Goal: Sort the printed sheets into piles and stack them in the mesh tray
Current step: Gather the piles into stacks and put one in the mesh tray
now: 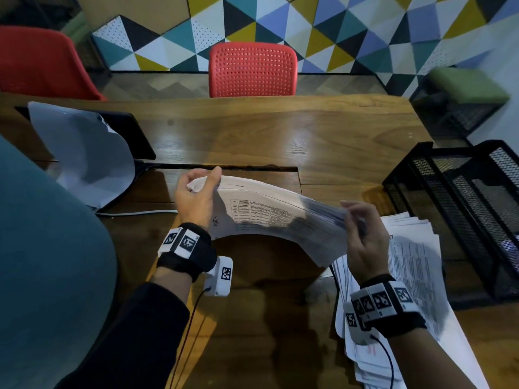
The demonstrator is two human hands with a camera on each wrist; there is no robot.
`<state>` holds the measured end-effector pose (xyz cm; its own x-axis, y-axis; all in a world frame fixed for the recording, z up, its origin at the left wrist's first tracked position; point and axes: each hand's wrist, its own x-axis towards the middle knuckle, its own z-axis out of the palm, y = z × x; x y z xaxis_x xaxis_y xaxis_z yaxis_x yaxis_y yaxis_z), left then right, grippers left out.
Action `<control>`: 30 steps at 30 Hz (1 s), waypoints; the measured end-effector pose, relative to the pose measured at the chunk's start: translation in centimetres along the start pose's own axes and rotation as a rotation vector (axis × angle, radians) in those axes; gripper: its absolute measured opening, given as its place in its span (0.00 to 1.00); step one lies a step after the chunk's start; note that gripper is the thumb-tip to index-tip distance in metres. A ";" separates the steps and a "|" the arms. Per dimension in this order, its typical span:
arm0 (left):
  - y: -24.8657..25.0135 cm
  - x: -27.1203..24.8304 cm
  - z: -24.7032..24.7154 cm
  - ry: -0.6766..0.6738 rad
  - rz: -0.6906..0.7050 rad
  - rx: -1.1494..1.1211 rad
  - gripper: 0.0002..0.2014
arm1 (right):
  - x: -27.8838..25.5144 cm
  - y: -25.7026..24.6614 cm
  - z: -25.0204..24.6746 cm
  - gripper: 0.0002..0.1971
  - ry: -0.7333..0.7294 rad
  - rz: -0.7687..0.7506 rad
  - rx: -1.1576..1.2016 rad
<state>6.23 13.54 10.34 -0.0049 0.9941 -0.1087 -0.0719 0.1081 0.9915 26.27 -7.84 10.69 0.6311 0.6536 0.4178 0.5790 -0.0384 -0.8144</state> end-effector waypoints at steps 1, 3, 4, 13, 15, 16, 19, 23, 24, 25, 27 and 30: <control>0.0 0.5 0.1 0.035 0.010 0.026 0.19 | 0.0 0.1 0.0 0.04 -0.035 0.021 0.000; 0.0 1.2 0.2 0.066 -0.007 0.061 0.19 | -0.2 0.3 -0.2 0.16 -0.164 0.054 -0.005; 0.0 1.6 0.1 0.044 -0.026 0.071 0.20 | -0.2 0.5 -0.3 0.26 -0.229 0.049 -0.038; -0.7 0.5 -0.6 -0.327 -0.034 0.069 0.17 | 1.9 1.4 -0.1 0.06 -0.227 -0.122 -0.551; 1.0 0.2 -0.5 -0.410 0.056 0.117 0.14 | 2.6 0.8 -0.4 0.12 -0.236 -0.061 -0.631; 2.3 0.1 -0.5 -0.475 0.123 0.175 0.13 | 2.9 0.3 -0.5 0.20 -0.249 -0.052 -0.655; 7.2 -0.5 -0.5 -0.726 0.511 0.424 0.09 | 3.9 -2.3 -0.6 0.43 -0.286 -0.142 -0.595; 12.5 -2.6 0.7 -0.786 0.820 0.428 0.11 | 4.4 -5.4 -0.3 0.13 -0.343 -0.302 -0.481; 13.2 -2.9 0.7 -0.758 0.852 0.391 0.12 | 4.4 -5.4 -0.2 0.09 -0.348 -0.279 -0.429; 13.4 -3.0 0.6 -0.691 0.884 0.362 0.14 | 4.1 -5.2 -0.2 0.11 -0.343 -0.221 -0.348; 12.6 -2.9 -0.1 -0.446 0.878 0.351 0.28 | 3.4 -4.6 -0.6 0.15 -0.314 -0.056 -0.198; 9.4 -2.5 -1.7 -0.167 0.450 0.230 0.54 | 1.9 -4.2 -1.8 0.18 -0.285 0.169 0.096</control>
<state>3.86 12.10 19.85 0.1751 0.9293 0.3252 0.1213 -0.3481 0.9296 25.98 -7.81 15.60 0.5363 0.8296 0.1553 0.4189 -0.1019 -0.9023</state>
